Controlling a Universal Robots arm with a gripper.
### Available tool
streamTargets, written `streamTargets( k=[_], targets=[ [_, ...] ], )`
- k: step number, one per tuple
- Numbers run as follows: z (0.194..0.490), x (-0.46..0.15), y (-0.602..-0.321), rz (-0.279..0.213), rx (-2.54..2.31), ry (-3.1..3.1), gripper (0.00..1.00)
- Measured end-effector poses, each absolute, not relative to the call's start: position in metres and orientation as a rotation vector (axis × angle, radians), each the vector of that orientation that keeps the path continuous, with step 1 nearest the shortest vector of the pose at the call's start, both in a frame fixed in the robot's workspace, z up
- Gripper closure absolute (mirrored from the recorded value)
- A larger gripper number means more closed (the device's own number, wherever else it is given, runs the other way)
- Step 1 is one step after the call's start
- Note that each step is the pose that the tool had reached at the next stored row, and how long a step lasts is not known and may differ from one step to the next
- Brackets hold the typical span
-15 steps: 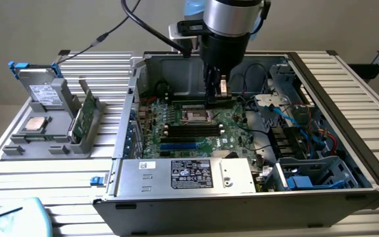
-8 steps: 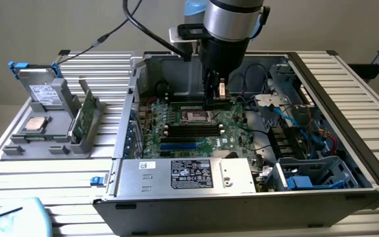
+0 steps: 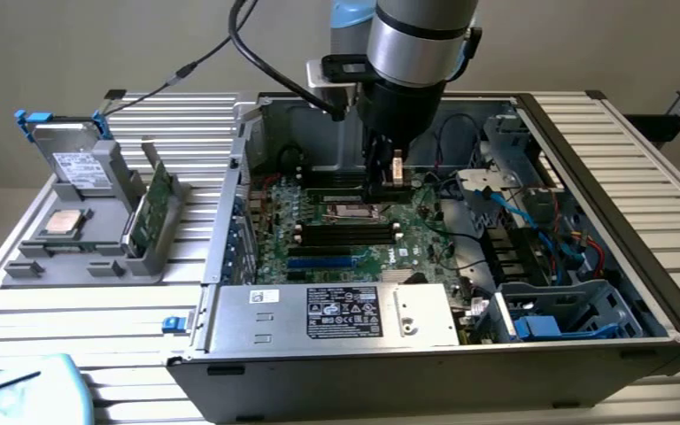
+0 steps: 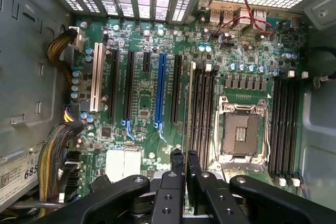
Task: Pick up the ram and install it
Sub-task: 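Insert the ram into the slot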
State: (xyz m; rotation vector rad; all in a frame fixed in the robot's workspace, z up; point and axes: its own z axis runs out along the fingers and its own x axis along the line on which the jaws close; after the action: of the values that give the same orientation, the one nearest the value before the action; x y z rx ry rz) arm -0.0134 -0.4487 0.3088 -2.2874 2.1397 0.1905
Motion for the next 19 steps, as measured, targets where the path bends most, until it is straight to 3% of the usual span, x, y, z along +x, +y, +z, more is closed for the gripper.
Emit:
streamTargets(
  k=[5,14,19],
  targets=[
    [0.304,-0.013,-0.443,0.208,-2.299,2.153,0.86],
    [0.296,-0.009,-0.437,0.181,-2.313,2.178,0.86],
    [0.29,-0.009,-0.431,0.193,-2.32,2.187,0.86]
  ],
)
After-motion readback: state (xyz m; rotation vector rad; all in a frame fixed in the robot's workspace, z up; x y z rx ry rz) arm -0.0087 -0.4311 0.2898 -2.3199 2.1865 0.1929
